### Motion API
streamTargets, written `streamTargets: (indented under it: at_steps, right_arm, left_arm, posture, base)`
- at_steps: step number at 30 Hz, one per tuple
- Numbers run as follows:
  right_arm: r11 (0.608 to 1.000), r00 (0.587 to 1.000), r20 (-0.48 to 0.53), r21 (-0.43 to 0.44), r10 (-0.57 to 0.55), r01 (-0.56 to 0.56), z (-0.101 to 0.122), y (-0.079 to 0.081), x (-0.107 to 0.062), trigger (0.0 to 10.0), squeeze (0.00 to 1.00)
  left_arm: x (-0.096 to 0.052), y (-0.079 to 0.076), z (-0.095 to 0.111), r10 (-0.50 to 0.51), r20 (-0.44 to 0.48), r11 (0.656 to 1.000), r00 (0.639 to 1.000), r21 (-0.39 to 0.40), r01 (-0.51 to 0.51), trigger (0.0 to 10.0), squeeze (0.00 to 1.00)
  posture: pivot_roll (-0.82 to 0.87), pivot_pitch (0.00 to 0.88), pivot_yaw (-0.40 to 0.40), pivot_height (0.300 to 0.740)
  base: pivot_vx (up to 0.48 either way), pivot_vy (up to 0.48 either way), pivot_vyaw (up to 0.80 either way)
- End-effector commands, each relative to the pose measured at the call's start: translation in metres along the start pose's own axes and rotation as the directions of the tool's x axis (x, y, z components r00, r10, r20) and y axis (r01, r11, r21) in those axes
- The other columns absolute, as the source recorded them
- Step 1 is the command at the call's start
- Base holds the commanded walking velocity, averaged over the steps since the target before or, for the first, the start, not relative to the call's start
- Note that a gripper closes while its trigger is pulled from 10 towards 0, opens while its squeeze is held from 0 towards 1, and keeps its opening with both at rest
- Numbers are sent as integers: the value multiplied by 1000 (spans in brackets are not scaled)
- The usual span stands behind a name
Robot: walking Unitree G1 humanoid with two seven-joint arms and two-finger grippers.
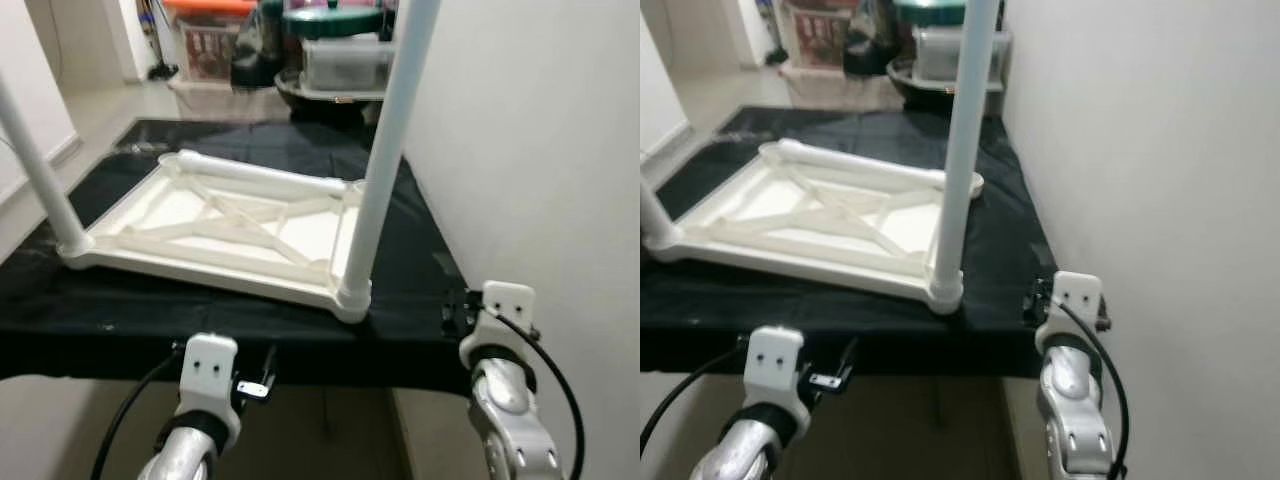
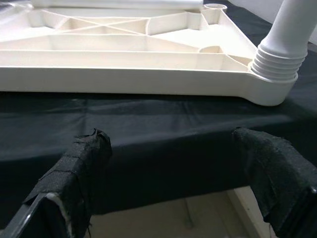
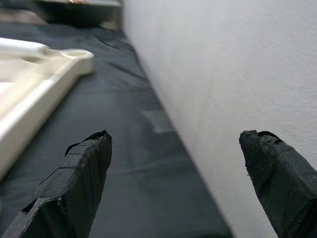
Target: Building children table
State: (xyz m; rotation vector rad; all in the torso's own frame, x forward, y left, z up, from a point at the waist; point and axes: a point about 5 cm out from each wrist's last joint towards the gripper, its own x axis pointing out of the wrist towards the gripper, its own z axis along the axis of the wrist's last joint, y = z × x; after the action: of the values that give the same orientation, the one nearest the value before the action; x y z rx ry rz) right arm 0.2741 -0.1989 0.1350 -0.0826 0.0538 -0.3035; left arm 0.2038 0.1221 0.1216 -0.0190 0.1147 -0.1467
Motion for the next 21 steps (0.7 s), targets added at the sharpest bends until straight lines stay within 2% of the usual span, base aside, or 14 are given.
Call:
streamTargets:
  at_steps: [1,4,8,9,12,13,14,15,16,17,18,19,20,21]
  right_arm:
    - [996,997,-12,46,74,-74,0,5,7,10000,0]
    - [982,984,7,64,179,-180,5,14,15,10000,0]
    - [968,969,26,51,245,-246,11,16,26,10000,0]
    - [952,953,39,46,301,-303,15,17,34,10000,1000]
    - [932,933,51,48,357,-359,19,19,41,10000,1000]
    - [897,898,50,45,438,-440,23,23,46,10000,1000]
    - [855,856,45,44,515,-517,26,25,51,10000,816]
    - [855,856,45,44,515,-517,26,25,51,10000,816]
    - [812,813,46,39,581,-583,31,25,57,10000,0]
    - [812,813,46,39,581,-583,31,25,57,10000,0]
    - [752,754,42,55,655,-656,37,24,62,10000,0]
    - [752,754,42,55,655,-656,37,24,62,10000,0]
    - [681,684,39,64,728,-729,42,22,65,10000,0]
    - [681,684,39,64,728,-729,42,22,65,10000,0]
  left_arm:
    - [-1,-1,-2,-6,-12,1000,1000,-6,5,10000,0]
    - [-1,-1,-1,-14,-12,1000,1000,-12,14,10000,0]
    - [-2,-3,0,-29,-7,999,1000,-22,29,10000,0]
    - [-3,-5,1,-44,-2,999,999,-28,44,10000,0]
    - [-3,-7,3,-60,5,998,998,-34,60,10000,0]
    - [-4,-10,4,-81,9,996,997,-36,82,10000,0]
    - [-5,-13,6,-113,13,993,994,-36,113,10000,0]
    - [-5,-13,6,-113,13,993,994,-36,113,10000,0]
    - [-7,-17,7,-142,17,989,990,-34,143,10000,0]
    - [-7,-17,7,-142,17,989,990,-34,143,10000,0]
    - [-10,-20,9,-177,22,984,984,-28,177,10000,0]
    - [-10,-20,9,-177,22,984,984,-28,177,10000,0]
    - [-14,-24,10,-205,26,978,978,-21,206,10000,0]
    - [-14,-24,10,-205,26,978,978,-21,206,10000,0]
  posture:
    - [94,21,-42,740]
    - [93,24,-41,740]
    - [94,34,-42,740]
    - [95,40,-43,740]
    - [95,45,-46,740]
    - [99,55,-42,740]
    - [101,65,-45,740]
    - [101,65,-45,740]
    - [105,80,-45,740]
    - [105,80,-45,740]
    - [106,89,-45,740]
    - [106,89,-45,740]
    - [113,101,-48,740]
    - [113,101,-48,740]
  base:
    - [0,0,0]
    - [0,0,0]
    - [0,0,0]
    - [0,0,0]
    - [0,0,0]
    - [0,0,0]
    - [0,0,0]
    - [0,0,0]
    - [0,0,0]
    - [0,0,0]
    - [0,0,0]
    - [0,0,0]
    - [0,0,0]
    - [0,0,0]
